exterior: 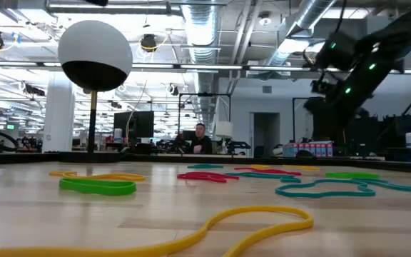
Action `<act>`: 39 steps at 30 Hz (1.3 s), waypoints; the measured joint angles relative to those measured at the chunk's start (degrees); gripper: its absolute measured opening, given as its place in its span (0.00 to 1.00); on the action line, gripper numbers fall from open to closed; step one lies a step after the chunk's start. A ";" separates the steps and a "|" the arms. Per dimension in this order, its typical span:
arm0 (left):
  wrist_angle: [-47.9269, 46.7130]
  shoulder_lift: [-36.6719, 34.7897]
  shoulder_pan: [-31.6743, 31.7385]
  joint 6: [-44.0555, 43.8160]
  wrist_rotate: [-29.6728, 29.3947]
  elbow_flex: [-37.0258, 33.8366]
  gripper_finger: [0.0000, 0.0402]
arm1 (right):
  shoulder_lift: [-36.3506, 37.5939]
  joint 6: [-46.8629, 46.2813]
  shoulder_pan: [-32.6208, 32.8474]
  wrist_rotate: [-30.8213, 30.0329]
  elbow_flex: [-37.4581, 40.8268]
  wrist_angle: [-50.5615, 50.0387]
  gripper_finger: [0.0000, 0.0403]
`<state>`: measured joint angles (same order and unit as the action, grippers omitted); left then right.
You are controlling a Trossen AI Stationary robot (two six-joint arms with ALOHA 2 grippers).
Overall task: Pick and place items into bin
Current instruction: Put the yellow rubber band into the bin
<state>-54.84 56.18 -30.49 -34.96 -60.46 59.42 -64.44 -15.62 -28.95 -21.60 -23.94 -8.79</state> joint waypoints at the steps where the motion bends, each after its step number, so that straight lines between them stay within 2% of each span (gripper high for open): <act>1: 1.58 0.31 0.64 0.81 0.07 -1.10 0.08 | -2.00 0.01 -0.99 0.97 0.00 1.60 0.31; 4: 3.70 1.61 2.48 1.22 -0.03 -3.45 0.08 | -6.98 0.00 -2.95 3.81 -0.02 6.32 0.31; 9: 3.89 4.06 4.96 -4.26 -0.12 -4.13 0.08 | -13.79 0.03 -3.78 6.23 -0.02 11.12 0.31; 15: 5.17 6.11 6.26 -1.82 -0.06 -4.13 0.08 | -20.65 0.01 -4.11 3.51 -0.07 16.63 0.31; 31: 5.48 6.47 6.22 -1.42 1.26 -4.13 0.08 | -22.95 -3.22 -4.57 4.56 -0.11 19.27 0.30; 36: 5.48 6.47 6.22 -1.56 1.30 -4.13 0.08 | -25.78 -4.94 -4.11 3.48 -0.32 21.36 0.25; 39: 5.48 6.47 6.22 -1.70 1.31 -4.13 0.08 | -26.77 -4.96 -3.16 3.16 -0.33 22.30 0.18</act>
<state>-49.36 62.65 -24.27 -36.67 -59.16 55.29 -91.21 -20.58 -32.11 -18.43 -24.28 13.51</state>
